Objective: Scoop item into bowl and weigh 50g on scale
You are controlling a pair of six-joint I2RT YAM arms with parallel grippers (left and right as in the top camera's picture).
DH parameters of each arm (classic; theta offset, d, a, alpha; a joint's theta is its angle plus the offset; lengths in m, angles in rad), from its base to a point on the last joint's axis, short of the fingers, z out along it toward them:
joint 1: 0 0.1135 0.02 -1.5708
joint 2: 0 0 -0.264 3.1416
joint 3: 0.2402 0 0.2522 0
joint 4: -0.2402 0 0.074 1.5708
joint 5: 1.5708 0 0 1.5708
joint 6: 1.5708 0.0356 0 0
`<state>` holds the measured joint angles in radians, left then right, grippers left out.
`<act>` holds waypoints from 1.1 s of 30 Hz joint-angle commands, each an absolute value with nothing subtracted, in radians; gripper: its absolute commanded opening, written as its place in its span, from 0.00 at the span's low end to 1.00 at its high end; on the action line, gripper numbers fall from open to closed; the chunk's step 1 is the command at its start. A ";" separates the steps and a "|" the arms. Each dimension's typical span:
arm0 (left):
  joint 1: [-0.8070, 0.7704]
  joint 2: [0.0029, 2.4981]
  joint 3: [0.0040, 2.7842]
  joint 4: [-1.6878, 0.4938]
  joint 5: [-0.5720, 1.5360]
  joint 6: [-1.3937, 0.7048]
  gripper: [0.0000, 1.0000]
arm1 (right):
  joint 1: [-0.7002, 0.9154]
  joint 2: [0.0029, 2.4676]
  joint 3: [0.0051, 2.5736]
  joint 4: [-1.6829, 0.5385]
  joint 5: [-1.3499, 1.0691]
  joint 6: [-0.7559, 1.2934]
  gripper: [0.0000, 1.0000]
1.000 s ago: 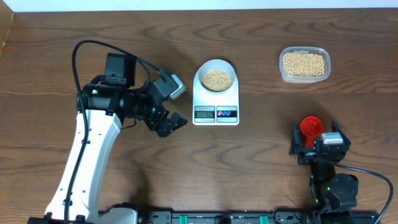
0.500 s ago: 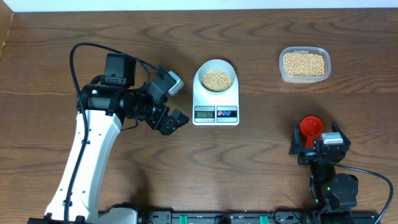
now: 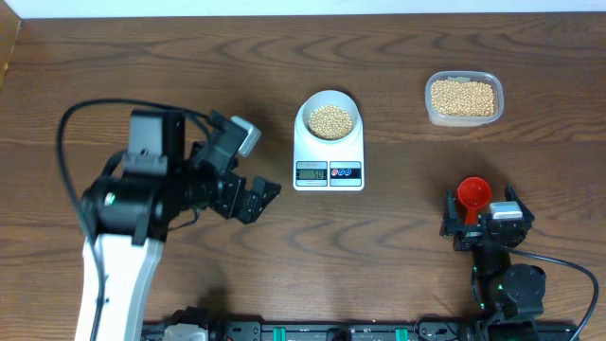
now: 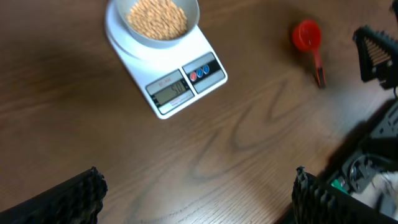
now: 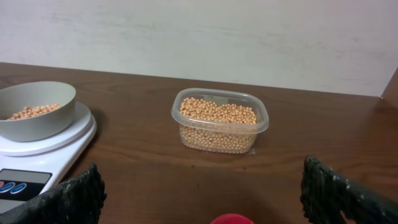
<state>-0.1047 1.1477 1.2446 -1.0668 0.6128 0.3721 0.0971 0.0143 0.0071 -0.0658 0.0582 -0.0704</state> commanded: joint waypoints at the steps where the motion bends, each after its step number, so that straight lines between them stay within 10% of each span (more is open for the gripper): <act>1: -0.101 1.028 1.212 -1.068 0.559 0.293 0.98 | 0.106 0.005 0.005 -0.068 0.069 -0.084 0.99; 33: -0.101 0.468 0.761 -0.760 0.534 0.123 0.98 | 0.106 0.005 0.006 -0.068 0.069 -0.084 0.99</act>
